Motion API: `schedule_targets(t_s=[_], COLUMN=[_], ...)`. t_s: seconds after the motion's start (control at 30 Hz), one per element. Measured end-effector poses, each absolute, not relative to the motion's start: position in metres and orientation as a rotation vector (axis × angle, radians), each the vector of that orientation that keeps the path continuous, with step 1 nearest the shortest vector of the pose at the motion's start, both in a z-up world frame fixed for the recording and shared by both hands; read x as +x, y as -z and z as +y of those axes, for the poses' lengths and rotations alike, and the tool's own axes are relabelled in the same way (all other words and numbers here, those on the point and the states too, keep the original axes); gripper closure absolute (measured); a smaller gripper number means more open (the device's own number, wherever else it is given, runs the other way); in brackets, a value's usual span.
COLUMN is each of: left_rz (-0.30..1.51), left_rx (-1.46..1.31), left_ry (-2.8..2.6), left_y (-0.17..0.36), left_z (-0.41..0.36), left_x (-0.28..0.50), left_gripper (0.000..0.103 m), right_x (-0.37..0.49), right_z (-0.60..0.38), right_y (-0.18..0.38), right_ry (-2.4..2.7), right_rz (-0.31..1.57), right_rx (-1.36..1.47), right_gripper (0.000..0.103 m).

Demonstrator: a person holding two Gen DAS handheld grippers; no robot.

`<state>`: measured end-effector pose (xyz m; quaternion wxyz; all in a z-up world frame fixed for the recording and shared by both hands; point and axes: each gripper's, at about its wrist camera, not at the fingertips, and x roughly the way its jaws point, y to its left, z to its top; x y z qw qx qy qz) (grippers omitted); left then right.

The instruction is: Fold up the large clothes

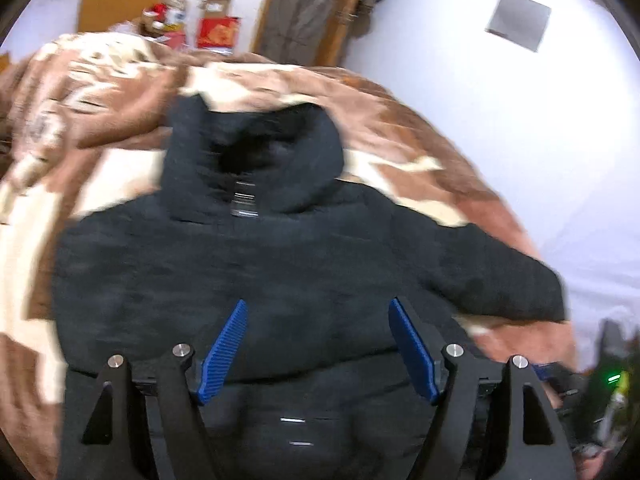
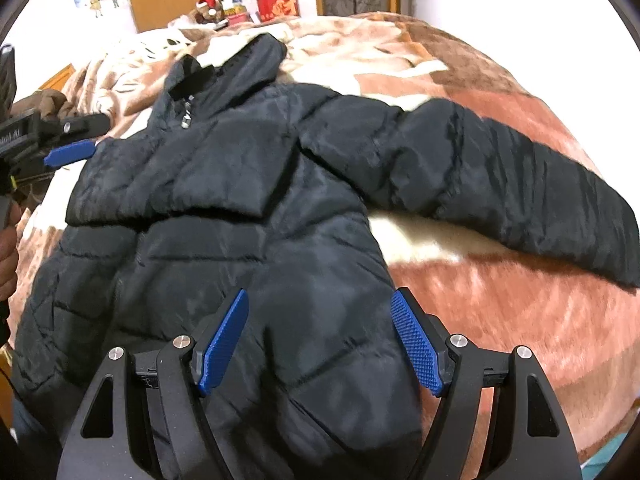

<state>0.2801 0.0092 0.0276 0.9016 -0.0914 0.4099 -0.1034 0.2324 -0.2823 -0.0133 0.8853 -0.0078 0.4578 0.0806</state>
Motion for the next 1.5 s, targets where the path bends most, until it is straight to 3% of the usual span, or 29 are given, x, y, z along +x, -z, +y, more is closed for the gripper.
schedule_targets(t_s=[0.17, 0.27, 0.37, 0.6, 0.9, 1.13, 1.5], left_rz=[0.898, 0.917, 0.941, 0.972, 0.85, 0.96, 0.946], left_rx=[-0.214, -0.239, -0.251, -0.202, -0.137, -0.12, -0.083], left_ry=[-0.008, -0.091, -0.13, -0.117, -0.144, -0.191, -0.203], left_y=[-0.001, 0.02, 0.042, 0.077, 0.028, 0.082, 0.086], left_z=[0.089, 0.125, 0.141, 0.13, 0.137, 0.141, 0.134], left_x=[0.307, 0.325, 0.339, 0.341, 0.347, 0.384, 0.384], left_gripper=[0.029, 0.029, 0.029, 0.029, 0.03, 0.03, 0.03], right_x=[0.272, 0.303, 0.336, 0.4, 0.389, 0.432, 0.429], right_z=[-0.249, -0.227, -0.21, -0.202, -0.199, -0.195, -0.196], right_y=[0.016, 0.024, 0.04, 0.063, 0.014, 0.071, 0.079], right_ry=[-0.242, -0.271, -0.274, -0.225, -0.239, -0.238, -0.228], right_rz=[0.951, 0.962, 0.993, 1.028, 0.891, 1.011, 1.004], right_rx=[-0.024, -0.041, -0.059, -0.098, -0.111, -0.12, -0.112], right_gripper=[0.03, 0.044, 0.049, 0.049, 0.049, 0.049, 0.049])
